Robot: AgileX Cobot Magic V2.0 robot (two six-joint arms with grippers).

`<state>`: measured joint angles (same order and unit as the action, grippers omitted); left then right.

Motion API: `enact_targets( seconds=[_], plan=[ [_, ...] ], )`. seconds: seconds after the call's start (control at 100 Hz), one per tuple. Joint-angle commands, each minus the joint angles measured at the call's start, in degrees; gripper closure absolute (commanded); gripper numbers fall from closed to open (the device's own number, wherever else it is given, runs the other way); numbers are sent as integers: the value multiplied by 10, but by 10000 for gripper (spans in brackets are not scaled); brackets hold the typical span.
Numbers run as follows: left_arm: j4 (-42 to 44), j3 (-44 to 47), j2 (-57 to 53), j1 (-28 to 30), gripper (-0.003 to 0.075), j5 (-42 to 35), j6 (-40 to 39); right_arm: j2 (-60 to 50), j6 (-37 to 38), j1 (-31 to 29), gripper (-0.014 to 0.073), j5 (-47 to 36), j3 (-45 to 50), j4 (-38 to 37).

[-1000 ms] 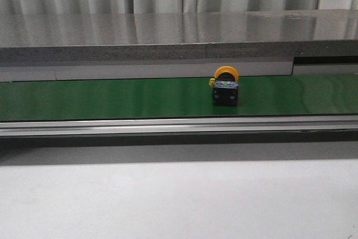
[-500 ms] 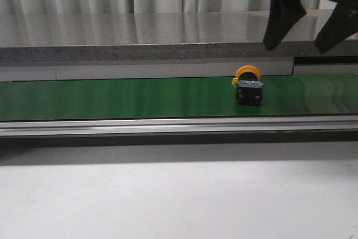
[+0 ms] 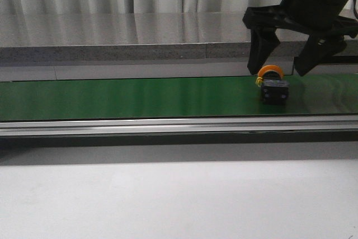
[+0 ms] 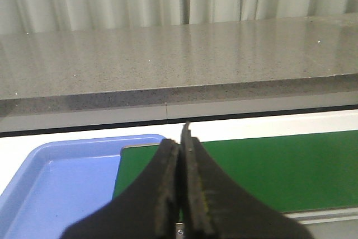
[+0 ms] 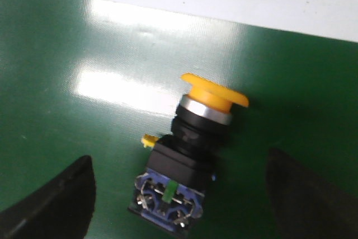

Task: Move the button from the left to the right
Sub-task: 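Close the right gripper on the button and lift it off the belt, then carry the button with the right gripper over the green tray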

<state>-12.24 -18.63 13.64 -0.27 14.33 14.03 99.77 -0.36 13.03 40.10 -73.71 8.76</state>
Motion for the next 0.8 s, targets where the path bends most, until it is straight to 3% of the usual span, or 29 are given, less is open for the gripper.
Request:
enact_targets(
  seconds=[0.0,0.12,0.29,0.36,0.66,0.79],
  plan=[
    [-7,-15,6,-4,740,-48,0,-9,-5,0,-19,-15,-20,-6],
    [-7,-15,6,-4,740,-48,0,8,-5,0,29,1,-20,-11],
    [-7,-15,6,-4,740,-48,0,10,-5,0,307,11,-21,-14],
    [-7,-15,6,-4,740,-48,0,10,-5,-1,384,16,-22,-14],
    [-7,-15,6,-4,740,-48,0,-9,-7,-9,400,70,-74,-79],
    [-7,-15,6,-4,740,-48,0,-26,-58,-35,400,93,-110,-88]
  ],
)
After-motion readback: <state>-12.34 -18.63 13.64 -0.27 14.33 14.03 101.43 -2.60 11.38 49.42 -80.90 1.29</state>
